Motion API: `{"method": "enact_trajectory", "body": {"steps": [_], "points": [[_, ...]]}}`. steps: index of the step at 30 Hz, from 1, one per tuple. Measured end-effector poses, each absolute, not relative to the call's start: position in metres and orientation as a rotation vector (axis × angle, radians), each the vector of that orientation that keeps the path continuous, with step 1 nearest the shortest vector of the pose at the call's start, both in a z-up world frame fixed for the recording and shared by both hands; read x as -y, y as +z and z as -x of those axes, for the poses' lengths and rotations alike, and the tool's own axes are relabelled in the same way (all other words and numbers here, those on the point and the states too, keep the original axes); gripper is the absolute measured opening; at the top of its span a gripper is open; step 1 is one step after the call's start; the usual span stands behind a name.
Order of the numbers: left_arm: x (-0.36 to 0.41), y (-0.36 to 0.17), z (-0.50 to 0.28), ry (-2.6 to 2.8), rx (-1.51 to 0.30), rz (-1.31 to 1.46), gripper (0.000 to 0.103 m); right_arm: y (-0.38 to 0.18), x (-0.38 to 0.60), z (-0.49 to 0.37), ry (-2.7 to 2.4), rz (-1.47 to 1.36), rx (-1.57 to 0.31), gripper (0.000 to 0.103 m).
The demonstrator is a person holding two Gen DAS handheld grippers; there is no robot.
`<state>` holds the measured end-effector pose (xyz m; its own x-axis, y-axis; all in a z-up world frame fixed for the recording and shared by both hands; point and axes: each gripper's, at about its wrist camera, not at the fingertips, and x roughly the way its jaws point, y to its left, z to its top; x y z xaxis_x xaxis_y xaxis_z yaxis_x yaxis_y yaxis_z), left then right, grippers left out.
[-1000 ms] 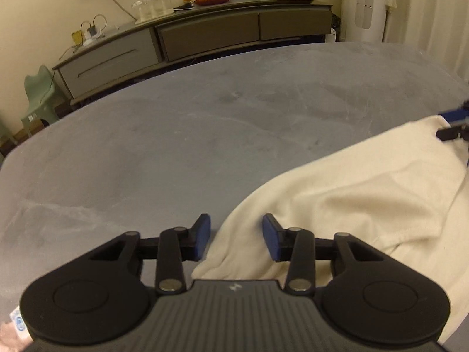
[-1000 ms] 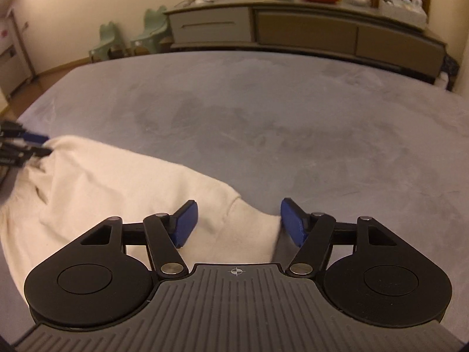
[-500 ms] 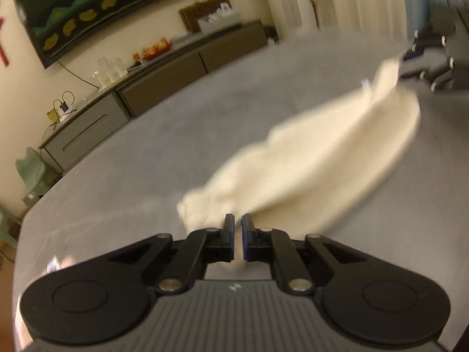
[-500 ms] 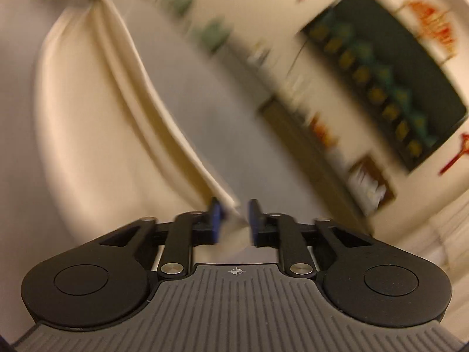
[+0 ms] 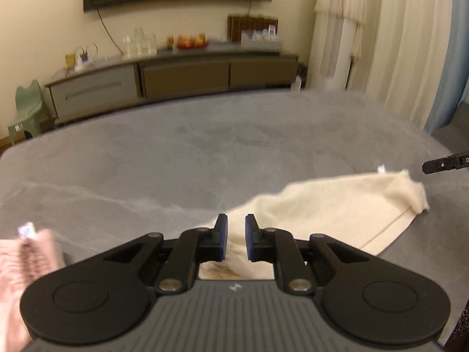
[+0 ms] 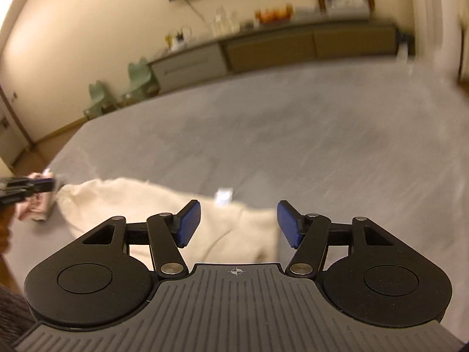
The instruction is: Fold clothes
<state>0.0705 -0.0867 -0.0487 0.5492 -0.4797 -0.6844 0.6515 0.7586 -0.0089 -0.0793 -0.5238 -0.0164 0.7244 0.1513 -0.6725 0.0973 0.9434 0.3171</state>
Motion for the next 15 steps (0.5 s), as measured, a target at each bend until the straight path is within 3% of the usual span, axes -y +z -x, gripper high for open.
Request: {"method": "enact_trajectory", "body": {"steps": [8, 10, 12, 14, 15], "points": [[0.09, -0.066, -0.067, -0.657, -0.804, -0.302, 0.025, -0.043, 0.514, 0.074, 0.095, -0.396, -0.895, 0.06], [0.078, -0.059, -0.071, -0.644, -0.811, -0.245, 0.031, -0.045, 0.513, 0.073, 0.109, -0.385, -0.904, 0.06], [0.072, -0.061, -0.076, -0.641, -0.846, -0.17, 0.045, -0.048, 0.51, 0.072, 0.124, -0.381, -0.91, 0.06], [0.065, -0.063, -0.08, -0.637, -0.88, -0.095, 0.045, -0.05, 0.507, 0.07, 0.139, -0.381, -0.913, 0.06], [0.062, -0.065, -0.082, -0.635, -0.897, -0.058, 0.045, -0.051, 0.505, 0.069, 0.146, -0.381, -0.91, 0.054]]}}
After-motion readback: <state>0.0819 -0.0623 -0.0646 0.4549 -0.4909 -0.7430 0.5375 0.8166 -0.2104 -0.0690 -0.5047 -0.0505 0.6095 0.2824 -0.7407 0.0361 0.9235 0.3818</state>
